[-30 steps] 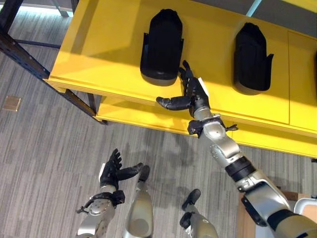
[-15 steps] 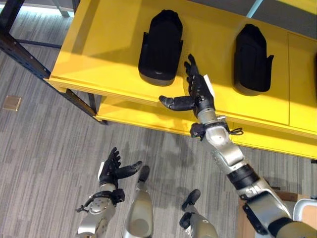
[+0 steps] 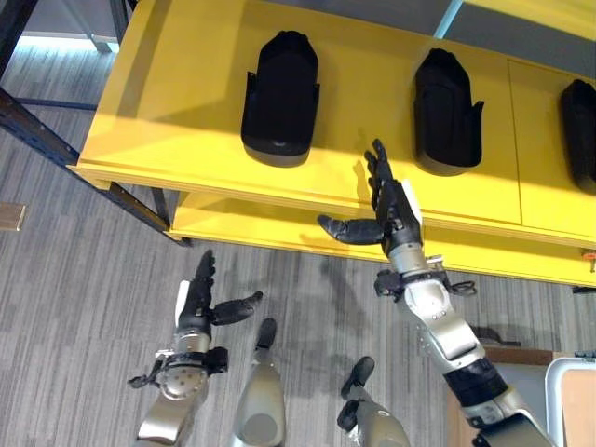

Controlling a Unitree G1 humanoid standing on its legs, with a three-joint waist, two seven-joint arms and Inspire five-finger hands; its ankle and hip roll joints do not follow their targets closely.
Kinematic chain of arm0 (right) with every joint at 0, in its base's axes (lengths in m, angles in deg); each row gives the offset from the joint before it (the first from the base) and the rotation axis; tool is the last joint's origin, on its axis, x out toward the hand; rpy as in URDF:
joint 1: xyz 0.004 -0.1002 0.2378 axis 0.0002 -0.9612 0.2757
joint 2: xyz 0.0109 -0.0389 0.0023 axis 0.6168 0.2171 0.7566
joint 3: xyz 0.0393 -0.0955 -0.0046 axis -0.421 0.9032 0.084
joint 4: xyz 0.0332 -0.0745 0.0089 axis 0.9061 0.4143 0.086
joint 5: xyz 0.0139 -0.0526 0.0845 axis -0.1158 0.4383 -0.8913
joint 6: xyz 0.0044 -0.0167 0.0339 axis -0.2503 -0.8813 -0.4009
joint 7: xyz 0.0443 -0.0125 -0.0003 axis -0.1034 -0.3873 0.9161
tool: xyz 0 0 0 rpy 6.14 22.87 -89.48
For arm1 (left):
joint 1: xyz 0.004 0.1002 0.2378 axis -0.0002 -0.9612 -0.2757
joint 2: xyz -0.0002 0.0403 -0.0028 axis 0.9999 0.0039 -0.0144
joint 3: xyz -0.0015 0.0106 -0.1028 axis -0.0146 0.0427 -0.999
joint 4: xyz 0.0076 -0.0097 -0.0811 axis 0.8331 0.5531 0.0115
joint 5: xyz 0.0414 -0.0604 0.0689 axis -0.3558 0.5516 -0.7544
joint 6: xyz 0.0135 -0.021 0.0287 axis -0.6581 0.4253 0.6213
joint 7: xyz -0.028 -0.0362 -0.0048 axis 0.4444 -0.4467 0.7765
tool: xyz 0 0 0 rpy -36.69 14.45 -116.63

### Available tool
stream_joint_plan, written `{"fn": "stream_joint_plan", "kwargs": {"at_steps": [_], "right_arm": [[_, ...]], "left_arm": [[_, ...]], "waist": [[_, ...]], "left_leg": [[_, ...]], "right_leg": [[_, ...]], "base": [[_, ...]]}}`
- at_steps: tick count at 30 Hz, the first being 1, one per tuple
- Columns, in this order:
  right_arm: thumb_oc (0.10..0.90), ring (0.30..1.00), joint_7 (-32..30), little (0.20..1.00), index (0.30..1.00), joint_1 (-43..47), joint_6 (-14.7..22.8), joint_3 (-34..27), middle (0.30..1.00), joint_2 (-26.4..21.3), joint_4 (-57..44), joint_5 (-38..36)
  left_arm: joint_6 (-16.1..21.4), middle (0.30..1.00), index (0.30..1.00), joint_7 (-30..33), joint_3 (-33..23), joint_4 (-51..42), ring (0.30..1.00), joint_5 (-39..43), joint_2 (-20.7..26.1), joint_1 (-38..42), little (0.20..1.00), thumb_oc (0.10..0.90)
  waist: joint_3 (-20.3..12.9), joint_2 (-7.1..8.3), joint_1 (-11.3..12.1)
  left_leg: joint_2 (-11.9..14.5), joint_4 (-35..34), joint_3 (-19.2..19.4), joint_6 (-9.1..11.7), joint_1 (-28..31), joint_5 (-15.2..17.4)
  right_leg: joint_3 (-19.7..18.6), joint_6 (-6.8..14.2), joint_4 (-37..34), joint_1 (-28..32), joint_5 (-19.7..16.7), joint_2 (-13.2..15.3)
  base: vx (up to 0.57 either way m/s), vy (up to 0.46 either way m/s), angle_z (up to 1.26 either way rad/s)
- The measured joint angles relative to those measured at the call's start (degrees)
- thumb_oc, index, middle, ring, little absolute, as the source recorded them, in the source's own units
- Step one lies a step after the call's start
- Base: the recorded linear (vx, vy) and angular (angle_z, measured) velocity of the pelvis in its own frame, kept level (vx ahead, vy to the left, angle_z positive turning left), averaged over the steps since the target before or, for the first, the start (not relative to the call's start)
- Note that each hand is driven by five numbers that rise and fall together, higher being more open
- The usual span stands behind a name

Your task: Move parts from the plastic box to the shelf.

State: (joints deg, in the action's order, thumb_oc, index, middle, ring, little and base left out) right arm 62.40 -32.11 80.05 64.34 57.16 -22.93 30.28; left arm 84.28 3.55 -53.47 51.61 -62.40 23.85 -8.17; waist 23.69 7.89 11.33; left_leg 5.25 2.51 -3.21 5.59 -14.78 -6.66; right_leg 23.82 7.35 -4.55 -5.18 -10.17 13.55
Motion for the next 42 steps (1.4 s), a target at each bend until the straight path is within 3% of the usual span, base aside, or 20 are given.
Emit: {"fn": "stream_joint_plan", "kwargs": {"at_steps": [5,7,11,18,24,42], "right_arm": [[0.9,1.0,4.13,1.0,1.0,-6.08,1.04,-0.76,1.0,-2.67,-5.88,-5.3],[0.9,1.0,6.59,1.0,1.0,-10.87,1.91,-2.78,1.0,-4.7,-10.11,-6.51],[0.9,1.0,8.61,1.0,1.0,-14.58,2.94,-4.91,1.0,-6.78,-12.06,-7.34],[0.9,1.0,9.55,1.0,1.0,-15.29,4.35,-6.32,1.0,-6.72,-12.09,-8.55],[0.9,1.0,9.48,1.0,1.0,-16.01,4.47,-6.4,1.0,-6.41,-12.08,-8.56],[0.9,1.0,9.24,1.0,1.0,-17.21,5.39,-6.4,1.0,-5.86,-12.09,-8.52]], "left_arm": [[-0.11,1.0,1.0,1.45,-6.0,-3.32,1.0,-9.55,3.05,-3.78,1.0,0.9],[-0.17,1.0,1.0,2.67,-7.71,-5.82,1.0,-18.27,7.27,-5.62,1.0,0.9],[0.37,1.0,1.0,4.59,-7.93,-6.54,1.0,-28.95,10.94,-5.16,1.0,0.9],[1.68,1.0,1.0,4.63,-5.41,-6.13,1.0,-39.53,11.21,-3.39,1.0,0.9],[1.8,1.0,1.0,4.63,-3.82,-2.62,1.0,-43.64,11.16,-1.56,1.0,0.9],[1.66,1.0,1.0,4.65,1.34,1.92,1.0,-49.52,11.19,1.77,1.0,0.9]], "waist": [[-0.08,-0.01,-0.25],[-0.88,0.27,-0.36],[-3.92,0.29,-2.21],[-6.74,0.08,-5.51],[-7.93,0.09,-7.93],[-9.55,1.07,-8.4]], "left_leg": [[0.36,-0.98,0.43,0.05,2.08,-0.02],[0.44,-1.54,1.05,0.14,3.16,0.06],[0.46,-1.99,1.72,0.11,3.89,0.04],[0.76,-2.99,3.59,0.13,5.47,0.05],[1.02,-3.73,4.74,0.26,6.36,-0.06],[1.71,-5.05,6.07,0.52,7.9,-0.17]], "right_leg": [[-0.14,0.03,-0.13,1.42,-0.01,-0.03],[-0.94,0.03,-0.29,1.83,0.0,-0.02],[-1.37,0.06,-0.32,2.01,0.01,0.05],[-3.36,-0.02,-0.35,1.76,-0.04,-0.26],[-4.69,-0.05,-0.36,1.5,-0.14,-0.53],[-6.05,-0.08,-0.37,1.51,-0.12,-1.14]], "base": [[0.02,-0.008,-0.04],[0.05,-0.005,-0.12],[0.04,0.008,-0.08],[0.02,0.011,-0.15],[0.01,0.004,-0.09],[0.0,-0.001,-0.04]]}}
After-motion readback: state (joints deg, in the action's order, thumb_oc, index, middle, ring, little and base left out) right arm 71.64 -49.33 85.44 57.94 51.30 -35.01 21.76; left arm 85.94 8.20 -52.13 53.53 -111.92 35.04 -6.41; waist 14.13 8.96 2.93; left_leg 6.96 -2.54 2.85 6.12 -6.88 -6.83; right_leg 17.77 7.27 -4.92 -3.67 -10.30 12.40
